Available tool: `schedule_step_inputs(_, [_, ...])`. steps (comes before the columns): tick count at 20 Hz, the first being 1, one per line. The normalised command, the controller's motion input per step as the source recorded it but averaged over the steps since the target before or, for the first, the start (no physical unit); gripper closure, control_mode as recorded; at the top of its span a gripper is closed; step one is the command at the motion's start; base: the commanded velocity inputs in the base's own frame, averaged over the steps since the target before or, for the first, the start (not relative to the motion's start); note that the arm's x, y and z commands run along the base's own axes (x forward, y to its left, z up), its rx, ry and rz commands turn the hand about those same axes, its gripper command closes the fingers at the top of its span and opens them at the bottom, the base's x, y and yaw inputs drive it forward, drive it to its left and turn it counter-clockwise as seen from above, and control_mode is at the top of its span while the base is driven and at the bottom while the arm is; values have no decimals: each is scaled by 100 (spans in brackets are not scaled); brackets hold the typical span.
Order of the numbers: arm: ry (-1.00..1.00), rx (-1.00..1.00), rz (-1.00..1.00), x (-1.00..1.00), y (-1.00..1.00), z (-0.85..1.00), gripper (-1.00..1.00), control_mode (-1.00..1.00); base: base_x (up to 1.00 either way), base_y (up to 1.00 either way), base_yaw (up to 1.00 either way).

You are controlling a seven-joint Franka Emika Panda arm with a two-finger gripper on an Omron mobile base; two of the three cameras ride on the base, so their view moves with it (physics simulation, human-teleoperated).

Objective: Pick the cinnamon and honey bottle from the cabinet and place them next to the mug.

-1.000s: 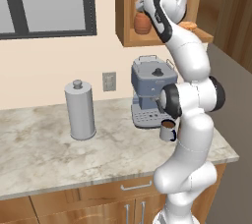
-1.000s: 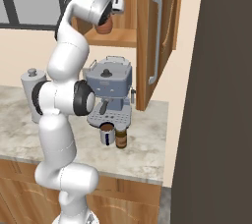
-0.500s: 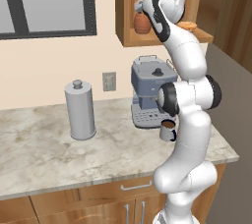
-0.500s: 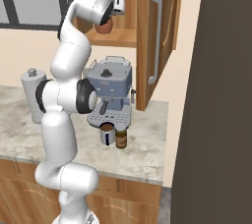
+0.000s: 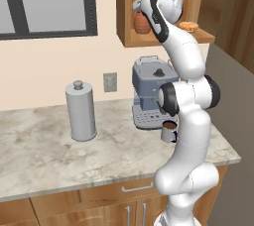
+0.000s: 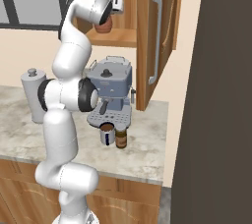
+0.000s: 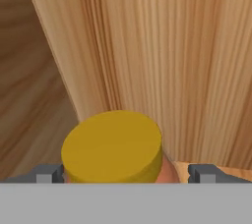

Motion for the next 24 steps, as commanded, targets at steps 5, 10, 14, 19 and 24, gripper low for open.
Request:
schedule_step_inputs(5, [0,0,0,0,0,0,100,-100,0,0,0])
schedule_step_inputs(10, [0,0,0,0,0,0,100,-100,0,0,0])
schedule_step_inputs(14, [0,0,0,-16,0,0,100,-100,0,0,0])
schedule_step_inputs(19, [-10,1,0,-52,0,0,100,-100,0,0,0])
schedule_step_inputs(24, [-13,1,-1,-81,-4,0,100,-100,0,0,0])
